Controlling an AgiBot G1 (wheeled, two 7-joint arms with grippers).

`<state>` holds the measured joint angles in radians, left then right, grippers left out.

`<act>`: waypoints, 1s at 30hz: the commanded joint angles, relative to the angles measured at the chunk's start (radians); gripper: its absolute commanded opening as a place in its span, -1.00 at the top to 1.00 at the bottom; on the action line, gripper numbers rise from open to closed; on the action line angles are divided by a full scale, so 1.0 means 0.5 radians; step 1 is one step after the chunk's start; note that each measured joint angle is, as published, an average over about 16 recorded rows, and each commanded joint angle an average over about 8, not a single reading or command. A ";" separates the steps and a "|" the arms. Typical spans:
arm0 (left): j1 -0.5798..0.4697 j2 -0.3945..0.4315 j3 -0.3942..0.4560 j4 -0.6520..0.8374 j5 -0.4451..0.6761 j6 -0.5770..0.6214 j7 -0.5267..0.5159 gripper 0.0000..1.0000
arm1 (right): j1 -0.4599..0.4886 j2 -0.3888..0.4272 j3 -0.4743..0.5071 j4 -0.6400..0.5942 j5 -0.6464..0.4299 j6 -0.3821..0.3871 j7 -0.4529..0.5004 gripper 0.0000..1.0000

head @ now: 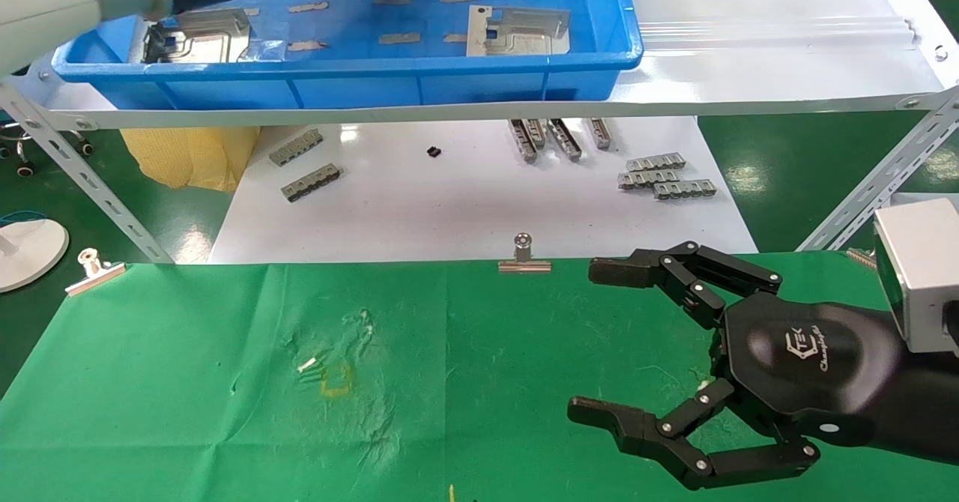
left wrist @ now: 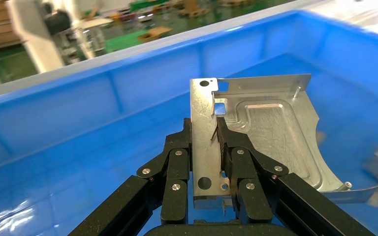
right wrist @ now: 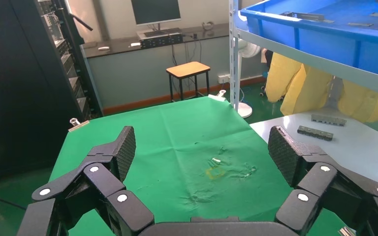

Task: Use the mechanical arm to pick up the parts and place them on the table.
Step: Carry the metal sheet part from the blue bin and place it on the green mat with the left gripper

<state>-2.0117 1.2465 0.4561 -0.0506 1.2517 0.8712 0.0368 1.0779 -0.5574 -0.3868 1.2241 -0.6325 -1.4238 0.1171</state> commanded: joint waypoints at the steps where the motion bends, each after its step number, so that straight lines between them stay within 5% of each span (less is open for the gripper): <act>1: -0.001 -0.036 -0.015 -0.013 -0.022 0.089 0.019 1.00 | 0.000 0.000 0.000 0.000 0.000 0.000 0.000 -1.00; 20: 0.182 -0.505 -0.097 -0.135 -0.181 1.326 0.471 1.00 | 0.000 0.000 0.000 0.000 0.000 0.000 0.000 -1.00; 30: 0.549 -0.733 0.169 -0.586 -0.163 1.462 0.772 1.00 | 0.000 0.000 0.000 0.000 0.000 0.000 0.000 -1.00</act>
<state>-1.7487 0.8994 0.5436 -0.3005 1.1901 1.5953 0.4351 1.0779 -0.5574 -0.3868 1.2241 -0.6325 -1.4238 0.1171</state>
